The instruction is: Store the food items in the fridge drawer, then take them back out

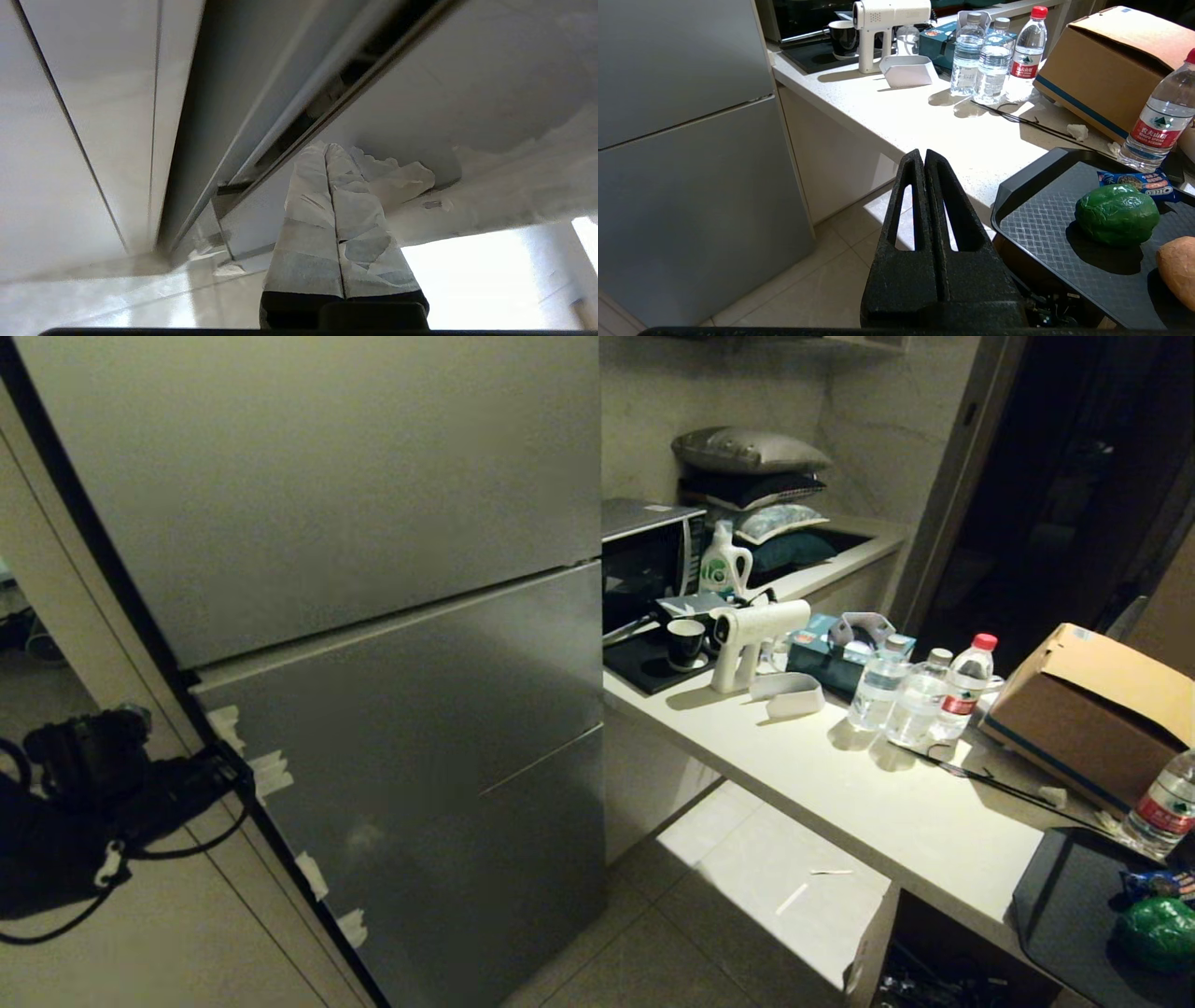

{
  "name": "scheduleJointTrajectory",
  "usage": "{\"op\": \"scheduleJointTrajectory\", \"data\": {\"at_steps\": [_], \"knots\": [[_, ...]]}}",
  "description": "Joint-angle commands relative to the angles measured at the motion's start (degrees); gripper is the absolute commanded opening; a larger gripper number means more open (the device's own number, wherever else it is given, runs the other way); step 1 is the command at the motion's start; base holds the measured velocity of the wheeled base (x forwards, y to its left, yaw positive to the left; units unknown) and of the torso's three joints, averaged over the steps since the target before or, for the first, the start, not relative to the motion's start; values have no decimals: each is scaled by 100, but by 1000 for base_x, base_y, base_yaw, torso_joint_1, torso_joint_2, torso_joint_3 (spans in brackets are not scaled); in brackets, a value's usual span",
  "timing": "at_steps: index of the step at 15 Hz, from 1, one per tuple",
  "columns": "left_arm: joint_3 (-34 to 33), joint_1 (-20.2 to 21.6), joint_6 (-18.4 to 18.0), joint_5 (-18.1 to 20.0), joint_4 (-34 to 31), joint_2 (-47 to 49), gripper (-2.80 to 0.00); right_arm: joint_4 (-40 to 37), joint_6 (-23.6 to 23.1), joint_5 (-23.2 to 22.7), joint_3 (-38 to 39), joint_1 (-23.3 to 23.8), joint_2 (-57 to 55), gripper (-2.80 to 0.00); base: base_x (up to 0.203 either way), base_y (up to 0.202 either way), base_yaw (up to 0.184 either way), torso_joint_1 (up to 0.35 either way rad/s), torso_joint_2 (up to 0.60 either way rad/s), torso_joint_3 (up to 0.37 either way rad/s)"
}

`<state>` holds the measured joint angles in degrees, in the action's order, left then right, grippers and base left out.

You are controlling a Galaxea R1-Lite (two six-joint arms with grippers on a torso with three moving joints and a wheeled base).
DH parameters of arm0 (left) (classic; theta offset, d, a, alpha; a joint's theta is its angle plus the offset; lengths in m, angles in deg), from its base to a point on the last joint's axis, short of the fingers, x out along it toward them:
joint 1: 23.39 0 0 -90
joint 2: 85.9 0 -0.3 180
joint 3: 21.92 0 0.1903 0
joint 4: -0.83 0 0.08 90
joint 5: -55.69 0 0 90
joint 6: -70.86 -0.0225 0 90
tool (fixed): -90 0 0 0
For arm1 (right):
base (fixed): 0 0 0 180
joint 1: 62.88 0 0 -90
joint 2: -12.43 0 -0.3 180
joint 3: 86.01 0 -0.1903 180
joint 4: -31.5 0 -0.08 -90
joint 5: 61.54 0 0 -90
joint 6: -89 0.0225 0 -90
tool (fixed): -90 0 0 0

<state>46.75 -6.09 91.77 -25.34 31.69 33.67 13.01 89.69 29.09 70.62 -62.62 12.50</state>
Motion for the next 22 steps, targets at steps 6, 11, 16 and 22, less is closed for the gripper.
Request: {"op": "scheduleJointTrajectory", "data": {"at_steps": [6,11,16,22], "knots": [[-1706,-69,-509,-2,1945,-135,-280,5,2,-1,176,0,1,-280,0,0,0,0,0,0],[-3291,-333,-524,8,3225,-410,-280,5,-7,-1,176,0,1,-280,0,0,0,0,0,0],[-4317,-868,-493,8,3341,-1427,-280,5,-16,-1,176,0,1,-280,0,0,0,0,0,0],[-4530,-1069,-407,-327,3343,-2199,-280,5,-16,-1,176,0,1,-280,0,0,0,0,0,0]]}}
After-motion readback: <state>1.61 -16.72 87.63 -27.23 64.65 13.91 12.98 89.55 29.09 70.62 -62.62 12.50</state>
